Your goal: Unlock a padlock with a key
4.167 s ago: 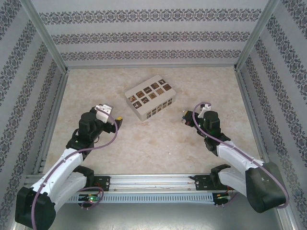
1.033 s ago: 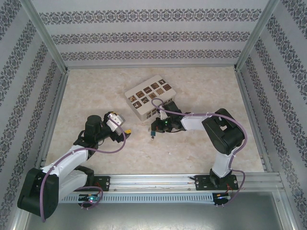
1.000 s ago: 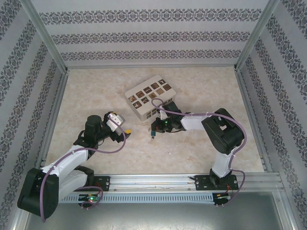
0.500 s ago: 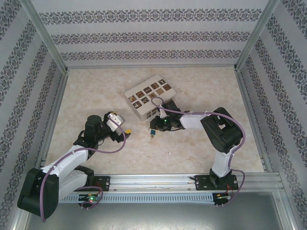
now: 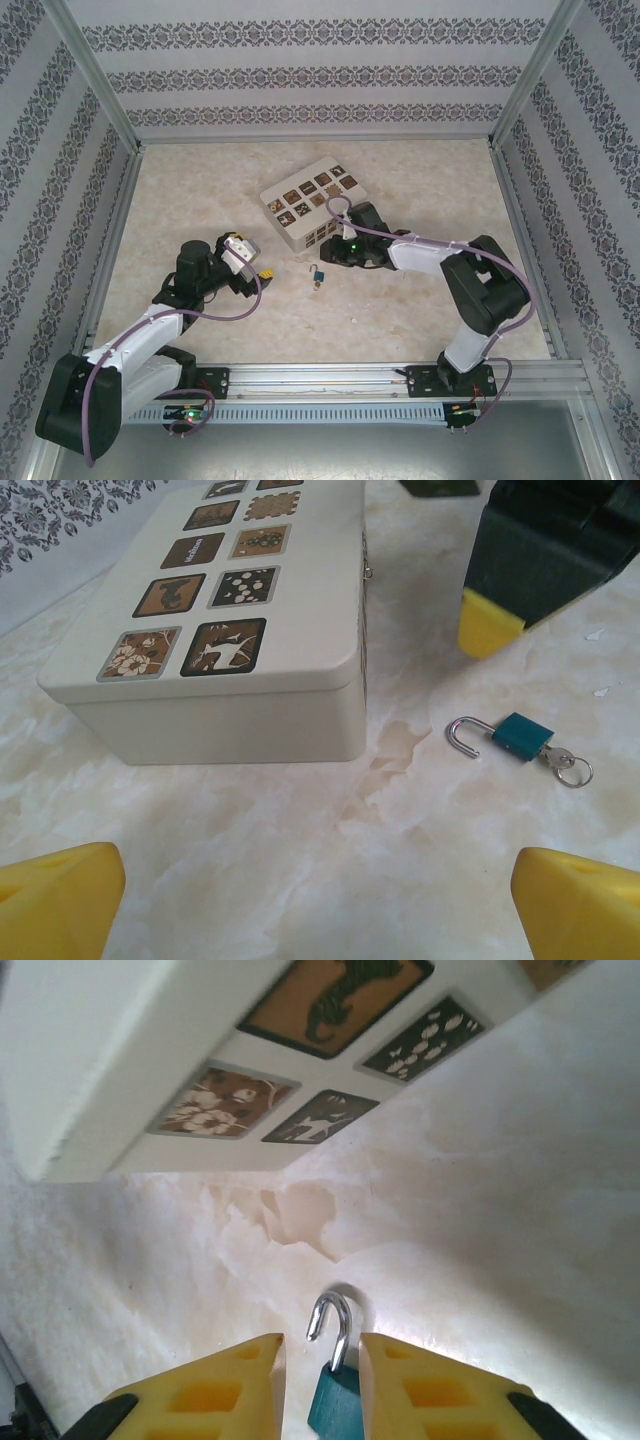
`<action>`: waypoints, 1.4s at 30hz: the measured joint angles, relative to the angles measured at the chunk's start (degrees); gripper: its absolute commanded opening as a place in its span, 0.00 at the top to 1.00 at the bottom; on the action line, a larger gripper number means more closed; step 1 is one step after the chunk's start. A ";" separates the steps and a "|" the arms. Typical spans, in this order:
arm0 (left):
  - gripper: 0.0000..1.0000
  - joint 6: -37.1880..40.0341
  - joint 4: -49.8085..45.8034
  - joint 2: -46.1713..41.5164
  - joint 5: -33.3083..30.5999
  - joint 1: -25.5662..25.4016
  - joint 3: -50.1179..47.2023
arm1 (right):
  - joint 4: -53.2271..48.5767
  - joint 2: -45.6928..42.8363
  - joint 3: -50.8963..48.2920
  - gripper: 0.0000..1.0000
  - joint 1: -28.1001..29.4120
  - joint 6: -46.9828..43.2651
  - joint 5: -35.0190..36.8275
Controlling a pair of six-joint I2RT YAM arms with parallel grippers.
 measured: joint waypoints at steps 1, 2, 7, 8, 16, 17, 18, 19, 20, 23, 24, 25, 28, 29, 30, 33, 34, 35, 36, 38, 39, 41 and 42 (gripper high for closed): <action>0.01 0.02 0.00 0.00 0.00 0.00 0.00 | -0.44 -1.31 -0.42 0.73 -0.31 -0.44 0.52; 0.01 0.04 0.00 0.00 -0.02 0.00 0.00 | -1.09 -2.89 -0.87 0.73 -0.57 -1.09 1.16; 0.01 0.37 -0.11 -0.04 -0.02 0.00 0.00 | -5.57 -10.91 -1.86 0.69 -2.47 -5.01 6.69; 0.01 0.44 -0.20 -0.04 -0.02 0.00 0.00 | -6.51 -12.37 -1.86 0.67 -2.93 -6.05 7.93; 0.01 1.60 -1.42 -0.61 -0.07 -0.02 0.02 | -10.69 -24.11 -3.89 0.51 -9.14 -13.62 16.94; 0.01 1.68 -1.49 -0.63 -0.07 0.00 0.02 | -10.88 -25.33 -4.46 0.49 -9.99 -14.56 18.01; 0.01 1.73 -1.53 -0.68 -0.09 0.00 0.02 | -11.08 -26.18 -4.83 0.46 -10.67 -15.39 18.82; 0.01 1.73 -1.53 -0.68 -0.07 0.00 0.02 | -11.41 -27.19 -5.27 0.44 -11.50 -16.35 19.80; 0.01 1.75 -1.55 -0.68 -0.09 -0.02 0.02 | -11.65 -28.24 -5.73 0.41 -12.44 -17.22 20.76; 0.01 1.90 -1.60 -0.68 -0.09 0.00 0.02 | -11.82 -30.53 -6.84 0.32 -14.91 -19.76 23.06; 0.01 1.92 -1.66 -0.68 -0.09 0.00 0.02 | -11.69 -31.08 -7.28 0.29 -15.58 -20.63 23.80; 0.01 1.92 -1.70 -0.68 -0.09 0.00 0.02 | -11.41 -31.76 -7.96 0.24 -16.41 -21.59 24.72; 0.01 1.92 -1.73 -0.68 -0.07 0.00 0.02 | -9.92 -33.38 -10.58 0.13 -18.49 -24.50 27.39; 0.01 1.95 -1.73 -0.68 -0.07 0.00 0.02 | -9.09 -33.68 -11.58 0.09 -19.28 -25.40 28.15; 0.01 1.95 -1.73 -0.68 -0.07 -0.02 0.02 | -8.26 -33.86 -12.37 0.07 -19.93 -26.08 28.76; 0.01 1.95 -1.73 -0.68 -0.09 -0.02 0.02 | -5.70 -33.94 -14.78 0.02 -21.97 -28.17 29.99; 0.01 1.95 -1.73 -0.68 -0.09 0.00 0.02 | -4.90 -33.90 -15.34 0.02 -22.47 -28.76 30.32; 0.01 1.95 -1.73 -0.66 -0.09 -0.02 0.02 | -3.89 -33.79 -15.82 0.02 -22.93 -29.49 30.45; 0.01 1.95 -1.73 -0.63 -0.09 0.00 0.02 | -2.95 -33.55 -16.11 0.02 -23.08 -30.08 30.53; 0.01 1.92 -1.73 -0.39 -0.07 -0.02 0.02 | 0.11 -32.39 -16.72 0.02 -23.43 -31.61 30.56; 0.01 1.92 -1.73 -0.24 -0.09 -0.02 0.02 | 1.49 -31.71 -17.07 0.02 -23.43 -32.24 30.58; 0.01 1.92 -1.73 0.02 -0.07 0.00 0.02 | 5.31 -30.05 -18.27 0.02 -23.43 -33.57 30.53; 0.01 1.92 -1.73 0.09 -0.09 0.00 0.02 | 7.54 -29.09 -19.08 0.01 -23.56 -34.21 30.51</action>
